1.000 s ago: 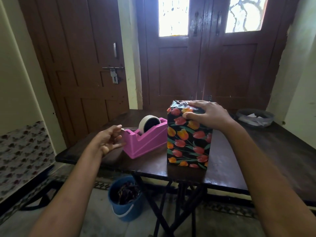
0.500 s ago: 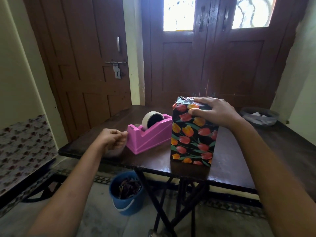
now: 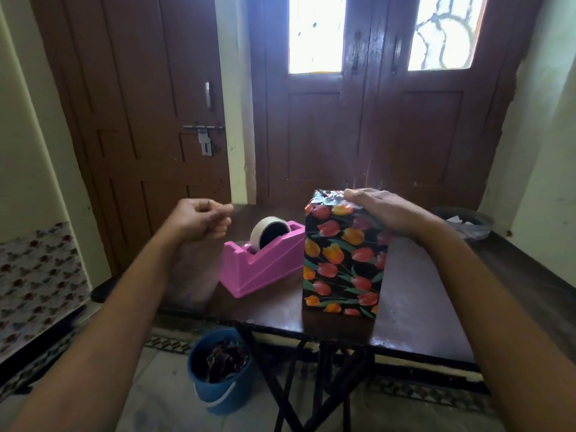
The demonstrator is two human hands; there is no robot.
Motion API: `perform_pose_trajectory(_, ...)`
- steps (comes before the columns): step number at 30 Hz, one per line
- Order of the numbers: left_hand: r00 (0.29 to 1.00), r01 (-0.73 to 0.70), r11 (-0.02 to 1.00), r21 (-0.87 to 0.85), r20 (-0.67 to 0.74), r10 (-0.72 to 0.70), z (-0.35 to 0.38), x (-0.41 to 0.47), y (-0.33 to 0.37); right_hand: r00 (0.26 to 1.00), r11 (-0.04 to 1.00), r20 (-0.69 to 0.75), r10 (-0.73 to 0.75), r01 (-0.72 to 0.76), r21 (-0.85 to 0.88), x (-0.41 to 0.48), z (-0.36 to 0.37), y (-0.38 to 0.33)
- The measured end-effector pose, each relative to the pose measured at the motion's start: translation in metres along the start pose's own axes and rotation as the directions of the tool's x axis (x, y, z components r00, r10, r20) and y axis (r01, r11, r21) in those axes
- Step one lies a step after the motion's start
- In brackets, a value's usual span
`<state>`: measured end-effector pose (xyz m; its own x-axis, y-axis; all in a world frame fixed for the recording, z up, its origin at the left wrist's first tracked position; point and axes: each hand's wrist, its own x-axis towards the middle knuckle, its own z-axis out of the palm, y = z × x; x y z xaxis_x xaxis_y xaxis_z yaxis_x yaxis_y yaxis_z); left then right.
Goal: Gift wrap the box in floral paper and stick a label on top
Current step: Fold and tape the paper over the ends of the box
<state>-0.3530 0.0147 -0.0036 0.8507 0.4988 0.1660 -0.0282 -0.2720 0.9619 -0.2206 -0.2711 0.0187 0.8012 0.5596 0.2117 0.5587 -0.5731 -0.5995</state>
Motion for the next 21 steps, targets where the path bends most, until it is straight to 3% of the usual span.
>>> perform_pose_trajectory(3, 0.979, 0.027, 0.968, -0.25, 0.204, 0.026, 0.036, 0.013, 0.036, 1.0, 0.995, 0.003, -0.025, 0.025, 0.099, 0.008, -0.012, -0.005)
perform_pose_trajectory(5, 0.959, 0.035, 0.953, -0.302, 0.28, 0.053, 0.066, 0.025, 0.057, 0.997, 0.997, 0.009, -0.074, 0.074, 0.024, 0.013, -0.019, -0.004)
perform_pose_trajectory(8, 0.907, 0.057, 0.949, -0.312, 0.414, 0.081, 0.103, 0.043, 0.078, 0.999, 0.998, 0.037, -0.01, 0.012, -0.06, 0.018, -0.024, 0.001)
perform_pose_trajectory(13, 0.862, -0.075, 0.991, 0.107, 0.506, 0.01, 0.128, 0.063, 0.094, 0.996, 0.982, 0.063, 0.059, -0.069, 0.176, 0.026, -0.014, 0.017)
perform_pose_trajectory(21, 0.832, -0.091, 0.921, 0.38, 0.537, -0.139, 0.141, 0.071, 0.109, 0.988, 0.95, 0.074, 0.134, -0.15, 0.275, 0.028, -0.013, 0.022)
